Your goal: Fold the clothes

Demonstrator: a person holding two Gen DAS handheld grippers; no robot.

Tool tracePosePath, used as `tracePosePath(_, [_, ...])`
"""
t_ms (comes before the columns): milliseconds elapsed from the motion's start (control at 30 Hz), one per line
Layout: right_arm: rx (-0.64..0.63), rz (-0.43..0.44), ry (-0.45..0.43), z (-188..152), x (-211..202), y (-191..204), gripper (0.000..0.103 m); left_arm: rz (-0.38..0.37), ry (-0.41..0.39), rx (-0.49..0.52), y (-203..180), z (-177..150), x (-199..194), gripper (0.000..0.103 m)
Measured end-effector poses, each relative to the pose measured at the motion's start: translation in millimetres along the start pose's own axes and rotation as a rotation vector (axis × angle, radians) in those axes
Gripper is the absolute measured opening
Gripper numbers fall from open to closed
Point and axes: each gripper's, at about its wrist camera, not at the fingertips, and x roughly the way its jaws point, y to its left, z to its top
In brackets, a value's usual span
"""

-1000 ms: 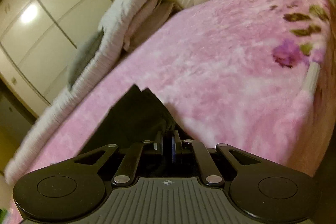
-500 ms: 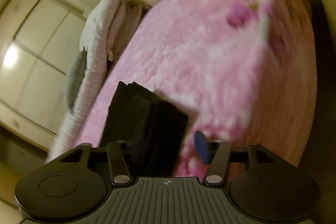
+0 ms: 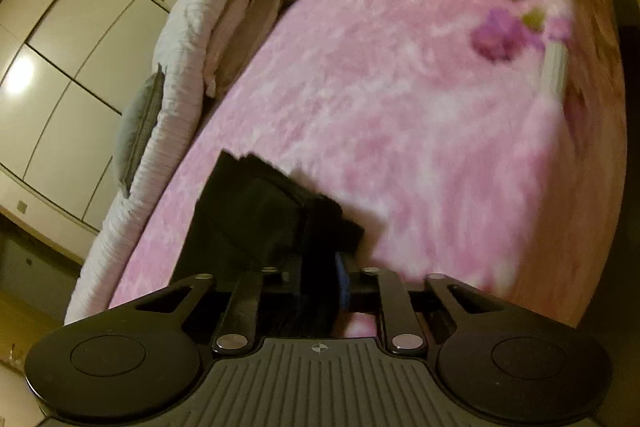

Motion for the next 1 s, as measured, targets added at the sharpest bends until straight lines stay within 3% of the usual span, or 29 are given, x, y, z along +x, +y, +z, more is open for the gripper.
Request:
tracePosePath(67, [-0.022,0.003,0.021,4,5,-3,0.014,0.046,0.000,0.045,-7,-10,2,0.011])
tracePosePath(233, [-0.144,-0.064,0.025,-11,-15,12,0.020,0.114,-0.056,0.026,-11,-12,-20,0.015])
tracePosePath(300, [-0.220,-0.057,-0.017,-23,-29,21,0.023,0.140,-0.111,0.118,-26,-10,-35,0.015])
tracePosePath(400, [-0.344,-0.047,-0.030,-48,-34,37,0.032,0.169,-0.102,0.223,-44,-13,-31,0.018])
tracePosePath(500, [-0.490,-0.155,0.037,-79,-16,48,0.035,0.265,-0.024,0.283,-51,-25,-7,0.019])
tracePosePath(600, [-0.656,-0.248,0.029,-105,-20,66,0.039,0.348,-0.050,0.344,-67,-36,-8,0.021])
tracePosePath(833, [-0.701,-0.214,0.035,-132,-60,90,0.049,0.404,-0.031,0.375,-90,-55,-39,0.035])
tracePosePath(1000, [-0.729,-0.190,0.040,-150,-88,105,0.053,0.441,-0.013,0.411,-94,-74,-51,0.035])
